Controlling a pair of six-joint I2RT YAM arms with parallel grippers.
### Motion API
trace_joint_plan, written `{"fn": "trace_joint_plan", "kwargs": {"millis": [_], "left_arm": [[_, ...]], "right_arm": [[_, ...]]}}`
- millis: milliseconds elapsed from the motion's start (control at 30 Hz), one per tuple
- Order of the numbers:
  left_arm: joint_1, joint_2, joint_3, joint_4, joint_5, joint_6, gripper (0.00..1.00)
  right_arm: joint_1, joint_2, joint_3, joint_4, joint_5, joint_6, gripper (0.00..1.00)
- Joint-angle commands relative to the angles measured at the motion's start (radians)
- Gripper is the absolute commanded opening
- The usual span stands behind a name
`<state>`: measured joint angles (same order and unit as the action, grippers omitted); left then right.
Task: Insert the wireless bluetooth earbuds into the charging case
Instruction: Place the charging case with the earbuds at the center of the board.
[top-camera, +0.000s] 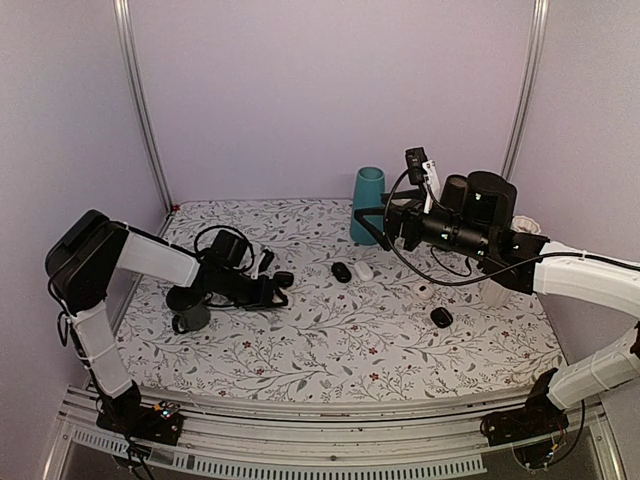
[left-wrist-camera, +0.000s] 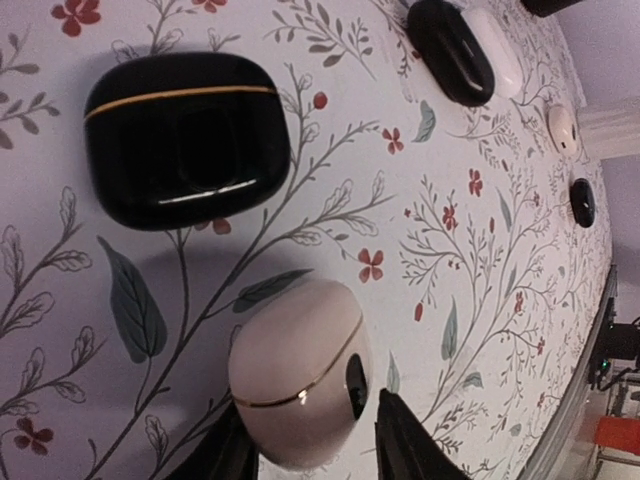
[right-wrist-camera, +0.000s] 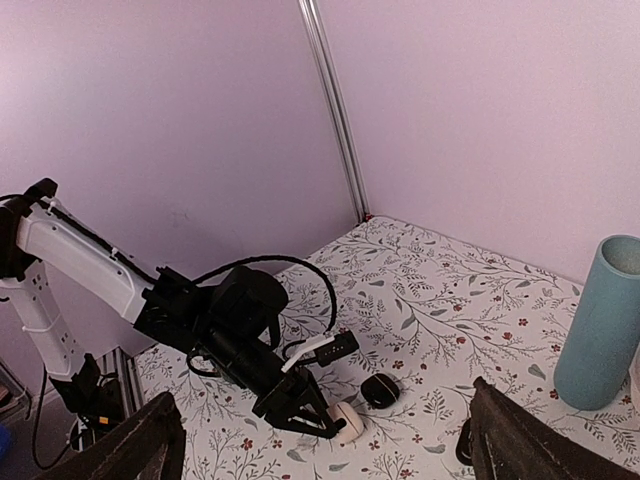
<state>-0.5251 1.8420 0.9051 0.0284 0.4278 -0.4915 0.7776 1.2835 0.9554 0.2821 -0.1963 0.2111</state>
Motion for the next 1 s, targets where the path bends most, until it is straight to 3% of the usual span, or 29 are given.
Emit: {"fn": "trace_joint_plan", "kwargs": {"millis": [0,400,833,867,900,967], "left_arm": [[0.013,-0.018,0.002,-0.019,-0.027,0.017,0.43],[0.013,-0.053,0.019,-0.054,-0.080,0.042,0.63],[0.010,-0.091,0.031,-0.072,-0.113,0.053,0.79],[0.010,-0.094,0.033,-0.075,-0.116,0.053,0.91],[0.010,-0.097,0.032,-0.078,-0.117,0.053,0.95],[0.009,-0.103,0.034,-0.080,-0.119,0.052,0.96]], "right_arm": [[-0.004,-0.025,0.010,-0.011,-0.009,-0.001,0.99],[-0.004,-0.027,0.017,-0.011,-0.017,0.002,0.99],[-0.004,-0.023,0.028,-0.015,-0.014,-0.002,0.99],[-0.004,-0.021,0.028,-0.015,-0.014,-0.002,0.99],[-0.004,-0.021,0.029,-0.015,-0.015,-0.003,0.99],[-0.004,-0.021,0.028,-0.015,-0.014,-0.003,0.99]]}}
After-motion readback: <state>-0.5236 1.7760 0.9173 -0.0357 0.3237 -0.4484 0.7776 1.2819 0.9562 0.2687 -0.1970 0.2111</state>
